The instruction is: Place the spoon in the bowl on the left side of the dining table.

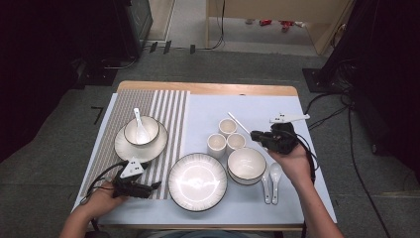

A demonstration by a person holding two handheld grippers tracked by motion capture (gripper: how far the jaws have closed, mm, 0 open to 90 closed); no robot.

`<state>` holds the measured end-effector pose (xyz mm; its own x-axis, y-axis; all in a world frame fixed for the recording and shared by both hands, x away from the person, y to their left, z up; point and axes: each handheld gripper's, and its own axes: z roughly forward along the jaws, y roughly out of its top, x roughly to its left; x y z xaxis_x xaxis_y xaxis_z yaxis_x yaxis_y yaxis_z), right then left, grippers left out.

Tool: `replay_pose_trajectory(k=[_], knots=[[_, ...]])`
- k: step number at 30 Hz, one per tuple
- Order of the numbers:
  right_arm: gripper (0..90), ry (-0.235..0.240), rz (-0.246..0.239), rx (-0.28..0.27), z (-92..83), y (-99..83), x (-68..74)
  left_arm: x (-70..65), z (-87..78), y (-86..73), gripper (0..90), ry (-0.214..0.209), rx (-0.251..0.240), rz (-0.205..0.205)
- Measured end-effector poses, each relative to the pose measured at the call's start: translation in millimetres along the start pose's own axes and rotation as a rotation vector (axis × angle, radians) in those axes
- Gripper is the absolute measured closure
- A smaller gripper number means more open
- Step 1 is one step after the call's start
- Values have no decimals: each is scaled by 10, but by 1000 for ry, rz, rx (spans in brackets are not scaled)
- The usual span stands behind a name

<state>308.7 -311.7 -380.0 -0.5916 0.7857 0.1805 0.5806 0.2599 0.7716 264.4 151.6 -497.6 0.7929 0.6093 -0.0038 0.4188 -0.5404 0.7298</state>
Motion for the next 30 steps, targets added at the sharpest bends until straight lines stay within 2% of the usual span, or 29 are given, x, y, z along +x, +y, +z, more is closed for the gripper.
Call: replay_pose_trajectory(k=[30], knots=[[854, 74, -56, 16, 202, 178, 231, 0, 0, 0, 175, 1, 0, 1]])
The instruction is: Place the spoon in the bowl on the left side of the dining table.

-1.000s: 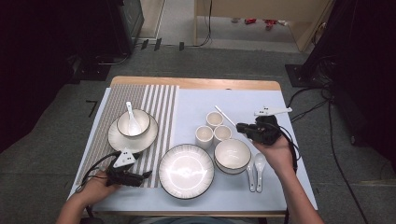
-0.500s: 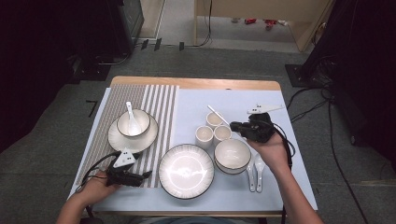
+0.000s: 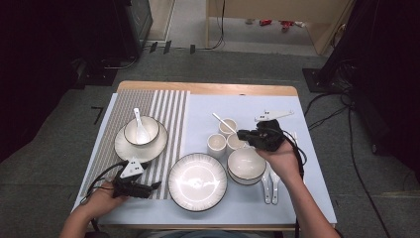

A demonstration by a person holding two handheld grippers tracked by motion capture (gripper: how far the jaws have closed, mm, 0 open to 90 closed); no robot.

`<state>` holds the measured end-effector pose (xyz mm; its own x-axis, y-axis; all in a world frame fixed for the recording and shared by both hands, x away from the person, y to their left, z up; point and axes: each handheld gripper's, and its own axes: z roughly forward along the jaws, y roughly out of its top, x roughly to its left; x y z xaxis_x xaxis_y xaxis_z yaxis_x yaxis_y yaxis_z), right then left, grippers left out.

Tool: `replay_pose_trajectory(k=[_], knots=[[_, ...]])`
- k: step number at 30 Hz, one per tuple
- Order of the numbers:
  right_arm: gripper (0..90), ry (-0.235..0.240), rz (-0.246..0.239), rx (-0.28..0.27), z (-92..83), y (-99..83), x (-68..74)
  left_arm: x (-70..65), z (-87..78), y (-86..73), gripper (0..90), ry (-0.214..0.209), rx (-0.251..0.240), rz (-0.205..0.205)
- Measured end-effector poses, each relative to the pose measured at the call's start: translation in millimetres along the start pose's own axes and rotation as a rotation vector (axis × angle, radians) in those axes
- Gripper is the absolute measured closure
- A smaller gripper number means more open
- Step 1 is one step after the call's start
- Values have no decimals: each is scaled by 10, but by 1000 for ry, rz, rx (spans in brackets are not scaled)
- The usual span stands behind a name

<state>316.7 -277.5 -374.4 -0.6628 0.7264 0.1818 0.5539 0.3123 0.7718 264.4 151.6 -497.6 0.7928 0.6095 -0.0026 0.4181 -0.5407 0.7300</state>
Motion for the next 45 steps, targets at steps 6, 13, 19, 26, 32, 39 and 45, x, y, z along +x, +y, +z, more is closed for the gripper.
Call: replay_pose_trajectory(k=[6, 13, 19, 26, 32, 39, 45], knots=[[854, 10, -13, -1, 34, 40, 47, -1, 1, 0, 175, 0, 0, 0], [854, 27, -32, -5, 61, 88, 127, -3, 2, 0, 175, 1, -3, -3], [854, 44, -49, -3, 131, 129, 186, -2, 1, 0, 175, 1, 0, 0], [854, 57, -58, 6, 194, 154, 223, -4, 2, 0, 175, 1, -3, -3], [854, 65, -65, 13, 238, 183, 260, -5, 3, 0, 175, 1, -3, -3], [854, 75, -81, 13, 274, 232, 298, -5, 3, 0, 175, 2, -3, -3], [854, 92, -97, 9, 322, 273, 339, -4, 2, 0, 175, 1, -2, -1]])
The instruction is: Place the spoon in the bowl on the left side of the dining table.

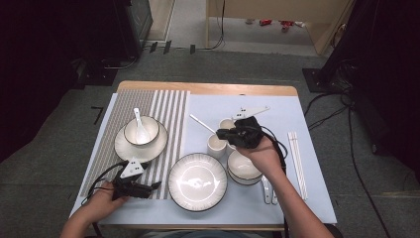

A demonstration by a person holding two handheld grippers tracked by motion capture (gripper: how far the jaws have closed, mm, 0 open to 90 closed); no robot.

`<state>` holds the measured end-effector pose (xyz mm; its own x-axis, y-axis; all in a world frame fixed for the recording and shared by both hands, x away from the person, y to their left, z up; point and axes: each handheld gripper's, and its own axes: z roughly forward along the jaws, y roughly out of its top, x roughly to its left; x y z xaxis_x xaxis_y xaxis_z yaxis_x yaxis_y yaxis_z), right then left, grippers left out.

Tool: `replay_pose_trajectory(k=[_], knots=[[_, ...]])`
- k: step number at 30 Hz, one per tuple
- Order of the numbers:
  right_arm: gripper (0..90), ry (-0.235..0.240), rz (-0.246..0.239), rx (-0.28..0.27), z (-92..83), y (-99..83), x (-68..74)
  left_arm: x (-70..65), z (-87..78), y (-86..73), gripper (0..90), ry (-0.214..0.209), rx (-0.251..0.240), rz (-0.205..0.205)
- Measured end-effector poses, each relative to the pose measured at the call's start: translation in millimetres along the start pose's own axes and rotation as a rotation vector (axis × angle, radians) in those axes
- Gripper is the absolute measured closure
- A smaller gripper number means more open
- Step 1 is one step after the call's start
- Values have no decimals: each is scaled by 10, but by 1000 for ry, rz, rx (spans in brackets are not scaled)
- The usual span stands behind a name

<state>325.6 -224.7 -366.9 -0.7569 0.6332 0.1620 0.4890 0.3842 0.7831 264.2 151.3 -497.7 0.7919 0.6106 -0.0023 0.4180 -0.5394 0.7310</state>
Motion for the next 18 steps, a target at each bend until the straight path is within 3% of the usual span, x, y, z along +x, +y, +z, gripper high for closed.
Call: replay_pose_trajectory(k=[18], knots=[[854, 24, -27, 3, 116, 77, 66, 0, 0, 0, 175, 1, 0, 0]])
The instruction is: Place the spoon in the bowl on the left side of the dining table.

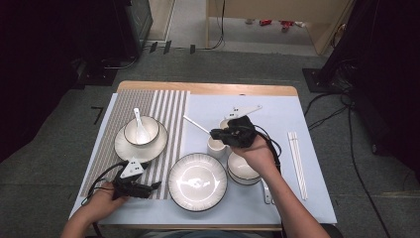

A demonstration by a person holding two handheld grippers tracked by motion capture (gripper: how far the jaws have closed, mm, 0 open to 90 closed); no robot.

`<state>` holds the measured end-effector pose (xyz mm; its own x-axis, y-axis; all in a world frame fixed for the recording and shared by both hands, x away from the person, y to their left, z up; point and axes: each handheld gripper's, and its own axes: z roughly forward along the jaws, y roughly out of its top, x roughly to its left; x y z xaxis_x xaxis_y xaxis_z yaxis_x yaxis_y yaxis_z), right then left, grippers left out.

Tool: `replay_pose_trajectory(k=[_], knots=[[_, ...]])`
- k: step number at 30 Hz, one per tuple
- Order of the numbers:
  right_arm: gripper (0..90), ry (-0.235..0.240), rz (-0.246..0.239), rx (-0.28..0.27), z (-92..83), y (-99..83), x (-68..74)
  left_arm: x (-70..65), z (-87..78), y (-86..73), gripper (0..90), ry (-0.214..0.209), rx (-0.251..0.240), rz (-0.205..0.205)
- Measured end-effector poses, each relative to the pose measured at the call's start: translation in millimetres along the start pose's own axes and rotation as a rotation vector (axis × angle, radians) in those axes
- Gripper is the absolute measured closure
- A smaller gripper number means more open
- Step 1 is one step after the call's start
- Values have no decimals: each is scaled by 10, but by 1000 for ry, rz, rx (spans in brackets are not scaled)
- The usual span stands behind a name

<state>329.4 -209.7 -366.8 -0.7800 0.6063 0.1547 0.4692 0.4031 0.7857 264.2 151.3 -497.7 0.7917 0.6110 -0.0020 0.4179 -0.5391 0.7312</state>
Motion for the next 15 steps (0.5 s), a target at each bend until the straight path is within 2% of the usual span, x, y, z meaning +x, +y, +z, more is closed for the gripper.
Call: replay_pose_trajectory(k=[15], knots=[[854, 20, -21, 6, 136, 52, 108, -1, 1, -1, 175, 0, -2, -2]])
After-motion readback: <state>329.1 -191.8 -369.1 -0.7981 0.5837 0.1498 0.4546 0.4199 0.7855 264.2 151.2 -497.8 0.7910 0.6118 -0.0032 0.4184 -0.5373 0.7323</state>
